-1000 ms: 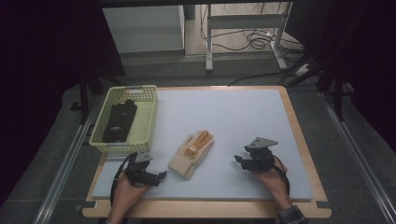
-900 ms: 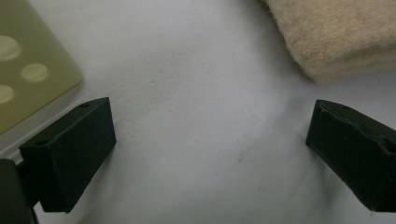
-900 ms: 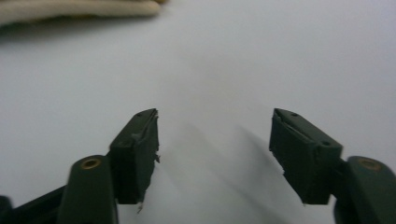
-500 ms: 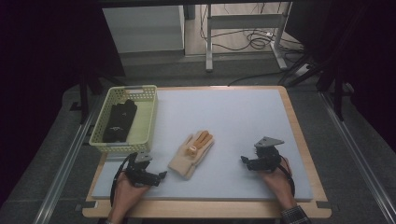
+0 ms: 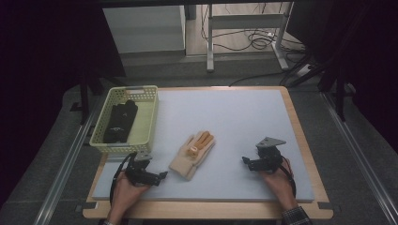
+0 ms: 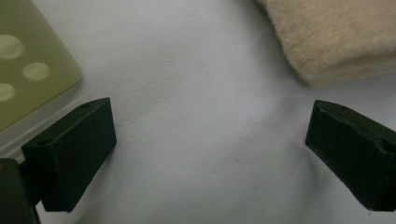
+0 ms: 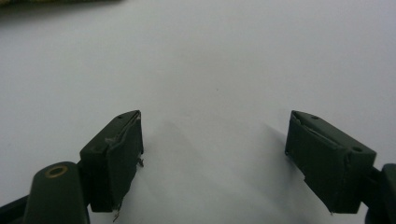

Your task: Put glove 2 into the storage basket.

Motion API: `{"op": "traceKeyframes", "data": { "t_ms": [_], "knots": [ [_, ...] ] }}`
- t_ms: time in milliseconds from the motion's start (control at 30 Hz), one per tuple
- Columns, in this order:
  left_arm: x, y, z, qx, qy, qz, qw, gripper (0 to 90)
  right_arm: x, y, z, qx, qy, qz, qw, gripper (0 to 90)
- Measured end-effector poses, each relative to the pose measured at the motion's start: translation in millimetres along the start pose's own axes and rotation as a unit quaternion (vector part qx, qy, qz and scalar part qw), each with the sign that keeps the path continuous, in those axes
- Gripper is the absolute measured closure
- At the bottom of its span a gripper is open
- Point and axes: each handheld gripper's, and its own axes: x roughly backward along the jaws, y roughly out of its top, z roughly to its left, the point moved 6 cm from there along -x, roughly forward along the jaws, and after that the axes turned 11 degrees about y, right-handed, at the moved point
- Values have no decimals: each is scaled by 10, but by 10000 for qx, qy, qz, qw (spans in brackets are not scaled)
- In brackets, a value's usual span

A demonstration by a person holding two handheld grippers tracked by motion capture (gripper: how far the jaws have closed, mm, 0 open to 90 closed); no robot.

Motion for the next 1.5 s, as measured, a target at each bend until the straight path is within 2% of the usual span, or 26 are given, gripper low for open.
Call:
{"op": "traceKeyframes", "data": {
  "t_ms": [100, 200, 300, 467, 700, 833, 900, 1033, 1167, 1233, 1300, 1500],
  "knots": [
    [84, 96, -32, 42, -139, -93, 9999, 11, 0, 0, 0, 2, -3, 0, 10000, 188],
    [159, 228, -90, 116, -369, -203, 9990, 0, 0, -1, 0, 8, -4, 2, 10000, 188],
    [165, 370, -170, 129, -500, -246, 9984, 0, 0, -1, 0, 11, -6, 2, 10000, 188],
    [9, 610, -343, -181, -468, -55, 9987, 0, 0, -1, 0, 9, -5, -1, 10000, 188],
    [-303, 846, -514, -340, -436, 213, 9982, 0, 0, -1, 1, 8, -4, -1, 10000, 188],
    [-450, 892, -553, -208, -522, 331, 9979, 0, 0, -1, 0, 11, -7, -3, 10000, 188],
    [-511, 892, -601, -246, -577, 405, 9972, 0, 0, -1, 0, 10, -6, -3, 10000, 188],
    [-591, 857, -728, -485, -500, 563, 9960, 0, 0, -1, 0, 11, -6, -3, 10000, 188],
    [-672, 842, -794, -694, -156, 688, 9951, 0, 0, -1, 1, 8, -6, -3, 10000, 188],
    [-704, 845, -796, -717, -12, 747, 9946, 0, 0, -1, 0, 10, -7, -4, 10000, 188],
    [-710, 861, -797, -679, 45, 735, 9950, 8, 0, -1, 1, 7, -5, -3, 10000, 188],
    [-641, 883, -804, -732, -45, 637, 9953, 243, 0, -2, 1, 10, -6, -3, 10000, 188]
  ]
}}
